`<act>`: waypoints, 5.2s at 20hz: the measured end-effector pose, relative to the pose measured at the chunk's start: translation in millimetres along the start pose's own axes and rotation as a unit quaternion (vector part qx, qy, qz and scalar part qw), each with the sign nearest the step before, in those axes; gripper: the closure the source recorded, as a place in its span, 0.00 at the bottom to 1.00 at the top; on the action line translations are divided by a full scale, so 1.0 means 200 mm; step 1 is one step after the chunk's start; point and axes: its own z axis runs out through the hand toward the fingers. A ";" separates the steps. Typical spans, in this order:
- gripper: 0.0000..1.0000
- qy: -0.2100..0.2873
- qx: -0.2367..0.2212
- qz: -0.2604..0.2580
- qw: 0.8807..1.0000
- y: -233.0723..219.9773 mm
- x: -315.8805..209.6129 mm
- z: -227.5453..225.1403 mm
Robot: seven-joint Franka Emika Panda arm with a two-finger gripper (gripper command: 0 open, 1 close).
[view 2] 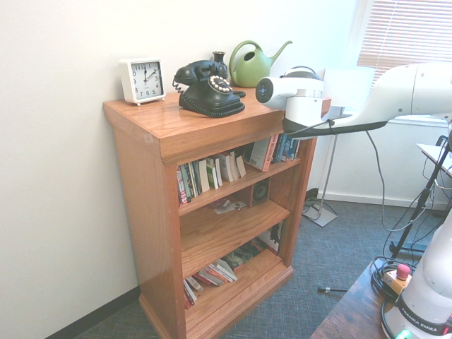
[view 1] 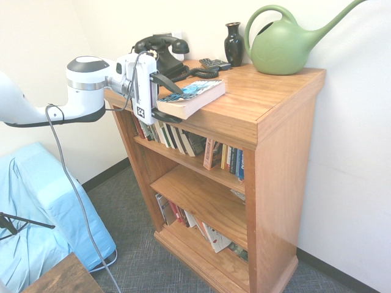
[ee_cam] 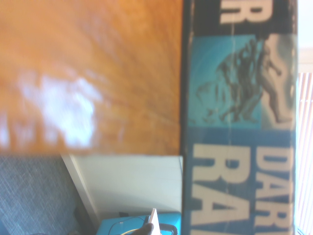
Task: Shelf the books
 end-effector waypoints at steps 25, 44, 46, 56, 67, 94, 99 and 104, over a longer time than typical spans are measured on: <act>1.00 -0.015 -0.014 0.011 1.000 -0.01 0.00 0.09; 1.00 -0.075 0.085 0.093 0.989 0.40 -0.01 -0.01; 1.00 -0.084 0.124 0.113 0.982 0.54 -0.07 -0.06; 1.00 -0.172 0.337 0.161 0.911 0.67 -0.75 -0.06; 1.00 -0.246 0.431 0.110 0.861 0.11 -1.09 0.22; 1.00 -0.277 0.471 0.121 0.829 -0.63 -0.70 0.34; 1.00 -0.272 0.469 0.113 0.833 -0.69 -0.69 0.32; 1.00 -0.252 0.471 0.107 0.839 -0.76 -0.70 0.32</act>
